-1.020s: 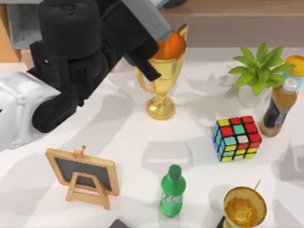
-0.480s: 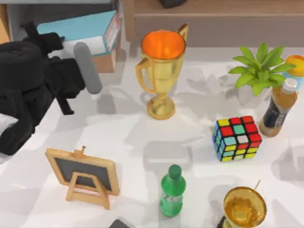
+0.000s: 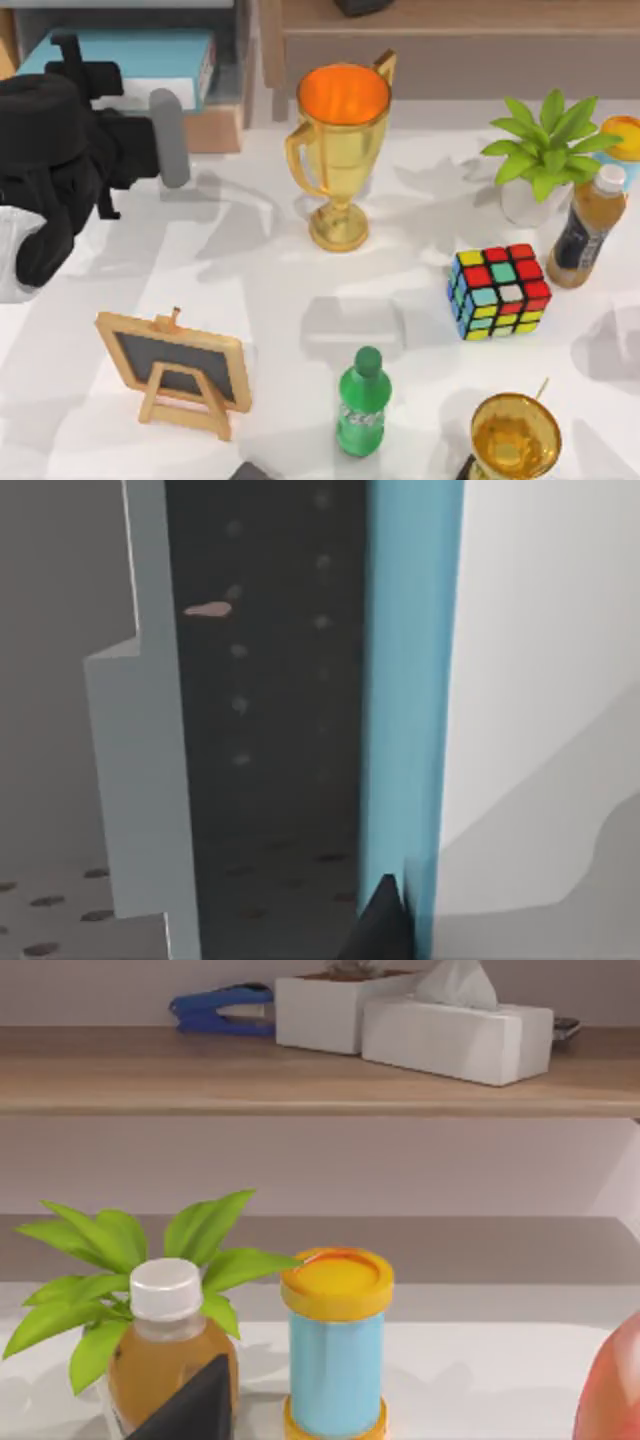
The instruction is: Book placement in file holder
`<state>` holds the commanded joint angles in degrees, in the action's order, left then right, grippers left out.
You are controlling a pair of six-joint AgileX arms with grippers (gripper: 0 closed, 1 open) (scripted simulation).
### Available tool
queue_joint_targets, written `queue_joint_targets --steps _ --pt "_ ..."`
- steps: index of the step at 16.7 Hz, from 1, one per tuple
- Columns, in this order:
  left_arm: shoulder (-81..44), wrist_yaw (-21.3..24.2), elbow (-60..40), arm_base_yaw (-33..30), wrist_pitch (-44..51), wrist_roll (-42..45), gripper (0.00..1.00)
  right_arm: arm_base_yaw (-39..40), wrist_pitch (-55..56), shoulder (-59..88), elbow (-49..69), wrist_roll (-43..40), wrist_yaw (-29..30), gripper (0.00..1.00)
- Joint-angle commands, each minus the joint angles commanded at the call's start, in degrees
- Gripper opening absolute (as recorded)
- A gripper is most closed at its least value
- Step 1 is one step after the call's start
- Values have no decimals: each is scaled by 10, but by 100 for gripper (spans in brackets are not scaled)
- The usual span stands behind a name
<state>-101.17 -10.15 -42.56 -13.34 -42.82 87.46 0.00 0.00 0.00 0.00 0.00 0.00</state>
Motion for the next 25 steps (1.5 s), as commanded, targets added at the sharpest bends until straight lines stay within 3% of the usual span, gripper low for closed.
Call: queue_joint_targets --steps 18,25 --pt "-61 10 -67 9 6 3 0 0 0 0 0 0 0 100" --pt "-61 10 -67 9 6 3 53 0 0 0 0 0 0 100"
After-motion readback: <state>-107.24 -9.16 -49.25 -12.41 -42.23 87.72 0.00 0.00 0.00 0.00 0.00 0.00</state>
